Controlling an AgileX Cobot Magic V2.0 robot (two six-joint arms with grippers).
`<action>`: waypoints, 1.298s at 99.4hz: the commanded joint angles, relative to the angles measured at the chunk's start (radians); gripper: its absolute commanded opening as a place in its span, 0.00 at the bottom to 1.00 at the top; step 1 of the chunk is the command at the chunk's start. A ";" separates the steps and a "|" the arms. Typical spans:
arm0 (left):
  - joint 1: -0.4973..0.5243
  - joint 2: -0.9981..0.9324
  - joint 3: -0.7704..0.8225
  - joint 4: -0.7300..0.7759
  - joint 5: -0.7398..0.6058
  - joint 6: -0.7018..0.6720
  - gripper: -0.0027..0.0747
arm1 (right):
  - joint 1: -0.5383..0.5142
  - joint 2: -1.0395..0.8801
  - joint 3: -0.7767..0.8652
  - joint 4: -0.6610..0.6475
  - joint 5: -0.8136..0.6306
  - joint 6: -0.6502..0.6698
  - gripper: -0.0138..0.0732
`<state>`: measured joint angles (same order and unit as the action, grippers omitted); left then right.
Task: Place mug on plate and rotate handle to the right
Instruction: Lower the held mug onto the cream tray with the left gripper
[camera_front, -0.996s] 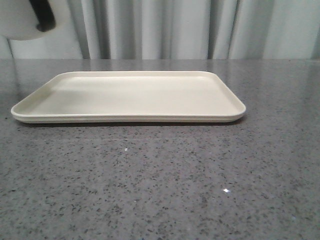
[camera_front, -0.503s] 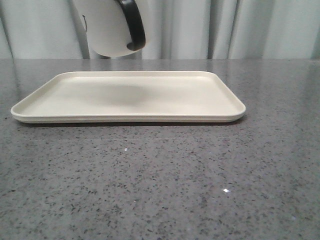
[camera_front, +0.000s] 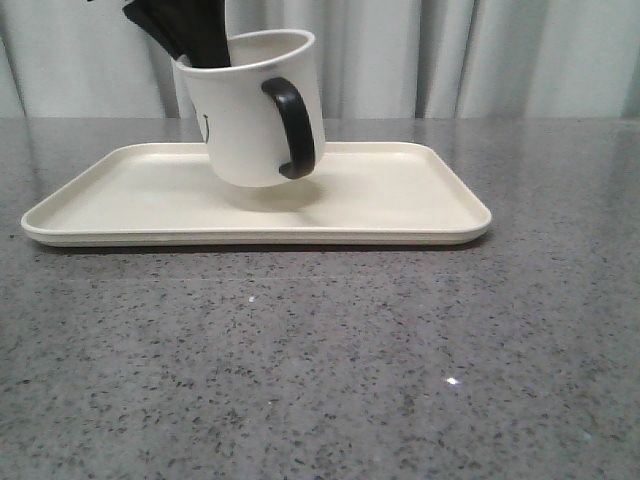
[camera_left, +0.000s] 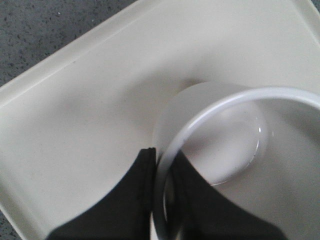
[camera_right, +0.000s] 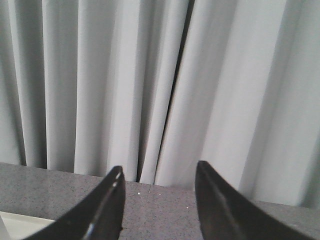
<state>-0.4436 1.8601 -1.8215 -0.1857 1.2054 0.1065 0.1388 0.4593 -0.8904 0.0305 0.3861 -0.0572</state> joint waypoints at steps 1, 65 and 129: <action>-0.008 -0.042 -0.035 -0.028 -0.020 -0.003 0.01 | -0.005 0.016 -0.031 -0.008 -0.063 -0.007 0.56; -0.008 -0.016 -0.035 -0.028 0.024 -0.003 0.01 | -0.005 0.016 -0.031 -0.008 -0.055 -0.007 0.56; -0.008 0.013 -0.035 -0.041 0.055 -0.003 0.01 | -0.005 0.016 -0.031 -0.008 -0.052 -0.007 0.56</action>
<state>-0.4453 1.9123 -1.8331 -0.2051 1.2433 0.1065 0.1388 0.4593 -0.8904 0.0305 0.4034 -0.0572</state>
